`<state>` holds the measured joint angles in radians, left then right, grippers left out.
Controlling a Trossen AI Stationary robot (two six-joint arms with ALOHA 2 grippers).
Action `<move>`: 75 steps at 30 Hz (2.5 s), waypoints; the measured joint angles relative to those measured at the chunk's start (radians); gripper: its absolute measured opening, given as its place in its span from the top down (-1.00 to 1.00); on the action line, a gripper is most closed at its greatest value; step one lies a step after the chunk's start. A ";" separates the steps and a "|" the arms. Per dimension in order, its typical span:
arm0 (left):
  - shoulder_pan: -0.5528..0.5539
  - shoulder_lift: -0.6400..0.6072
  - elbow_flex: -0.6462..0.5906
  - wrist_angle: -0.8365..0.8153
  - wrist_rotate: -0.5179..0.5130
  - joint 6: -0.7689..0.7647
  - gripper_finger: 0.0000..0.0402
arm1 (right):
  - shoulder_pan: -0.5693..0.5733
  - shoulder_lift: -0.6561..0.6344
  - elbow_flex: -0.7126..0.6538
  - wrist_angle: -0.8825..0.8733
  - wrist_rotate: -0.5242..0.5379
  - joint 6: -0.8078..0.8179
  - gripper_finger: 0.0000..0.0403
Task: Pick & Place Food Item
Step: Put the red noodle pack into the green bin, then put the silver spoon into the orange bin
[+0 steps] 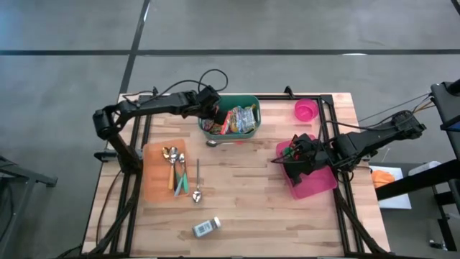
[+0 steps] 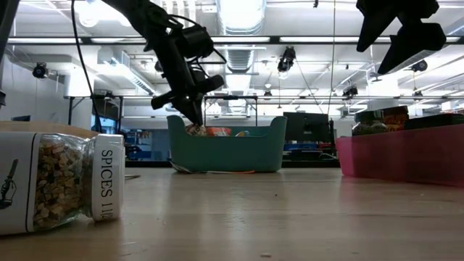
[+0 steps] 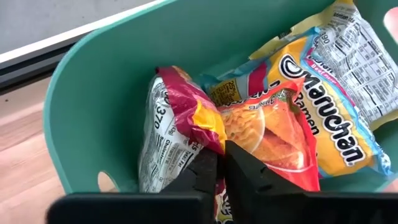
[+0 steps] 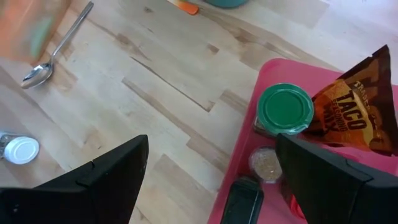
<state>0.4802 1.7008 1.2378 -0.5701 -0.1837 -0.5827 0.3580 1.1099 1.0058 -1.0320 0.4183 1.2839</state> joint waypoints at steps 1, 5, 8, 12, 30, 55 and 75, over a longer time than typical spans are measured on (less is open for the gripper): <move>0.000 -0.001 0.001 0.000 0.000 0.002 0.81 | 0.000 0.000 0.000 0.000 0.000 0.000 -0.73; 0.000 -0.003 0.005 -0.002 0.003 0.004 0.49 | 0.000 0.000 0.000 0.003 -0.007 0.000 -0.73; 0.000 -0.007 0.007 -0.003 0.004 0.013 0.23 | 0.000 0.000 0.000 0.007 -0.007 0.001 -0.73; 0.000 -0.028 0.007 -0.004 0.017 0.034 -0.07 | 0.004 0.000 0.000 0.020 -0.008 0.000 -0.73; -0.159 -0.292 0.001 -0.258 0.214 0.085 -0.36 | 0.011 0.000 0.000 0.240 -0.008 -0.345 -0.73; -0.707 -0.082 -0.003 -0.447 0.123 0.921 -0.36 | -0.086 0.197 0.002 0.598 -0.112 -0.296 -0.73; -0.743 0.034 -0.216 -0.217 0.092 1.006 -0.36 | -0.079 0.253 0.126 0.616 -0.112 -0.397 -0.73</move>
<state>-0.2630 1.7348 1.0214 -0.7876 -0.0914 0.4229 0.2787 1.3632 1.1320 -0.4161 0.3061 0.8871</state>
